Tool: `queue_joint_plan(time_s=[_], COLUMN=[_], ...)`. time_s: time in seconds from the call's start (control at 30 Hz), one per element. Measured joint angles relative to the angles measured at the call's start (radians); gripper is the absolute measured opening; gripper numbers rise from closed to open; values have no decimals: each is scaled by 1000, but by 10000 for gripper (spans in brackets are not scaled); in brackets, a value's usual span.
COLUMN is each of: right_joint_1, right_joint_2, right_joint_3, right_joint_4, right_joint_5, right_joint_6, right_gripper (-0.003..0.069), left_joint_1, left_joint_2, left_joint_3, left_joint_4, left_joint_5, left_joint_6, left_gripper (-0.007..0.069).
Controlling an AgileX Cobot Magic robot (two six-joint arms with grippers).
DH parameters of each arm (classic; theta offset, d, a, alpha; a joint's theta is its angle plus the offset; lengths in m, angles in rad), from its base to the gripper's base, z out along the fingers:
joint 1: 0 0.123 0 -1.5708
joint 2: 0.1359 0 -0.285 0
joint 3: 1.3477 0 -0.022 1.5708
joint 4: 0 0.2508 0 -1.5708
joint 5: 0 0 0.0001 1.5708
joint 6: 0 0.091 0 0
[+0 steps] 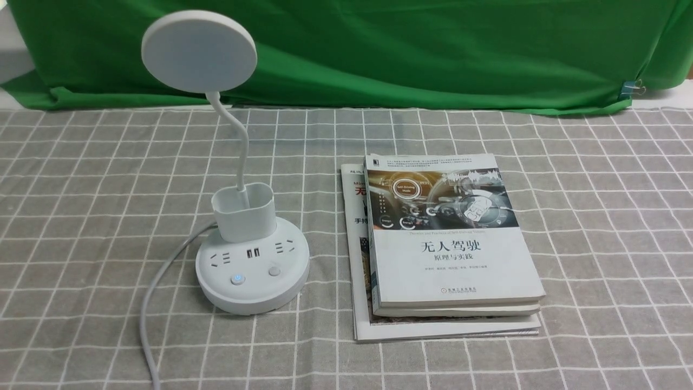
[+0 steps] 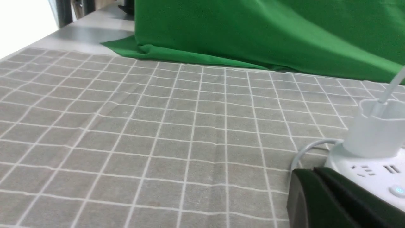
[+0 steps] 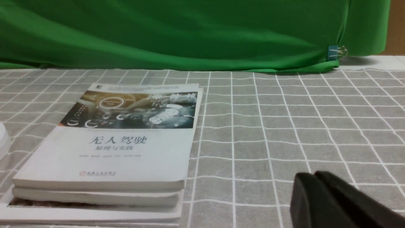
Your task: Turn off the desk lamp on the grey coffee tablecloth by hand.
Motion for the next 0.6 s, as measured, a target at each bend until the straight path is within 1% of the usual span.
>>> queue_joint_plan(time_s=[0.03,0.13,0.6], right_joint_1=[0,0,0], right_joint_2=[0,0,0], right_joint_3=[0,0,0], right_joint_4=[0,0,0], right_joint_5=[0,0,0], right_joint_6=[0,0,0], right_gripper=[36,36,36], left_joint_1=[-22,-44,-45], left_joint_2=[0,0,0], left_joint_3=[0,0,0], left_joint_4=[0,0,0], left_joint_5=[1,4,4], left_joint_6=[4,26,34], left_gripper=[-1,-1,0])
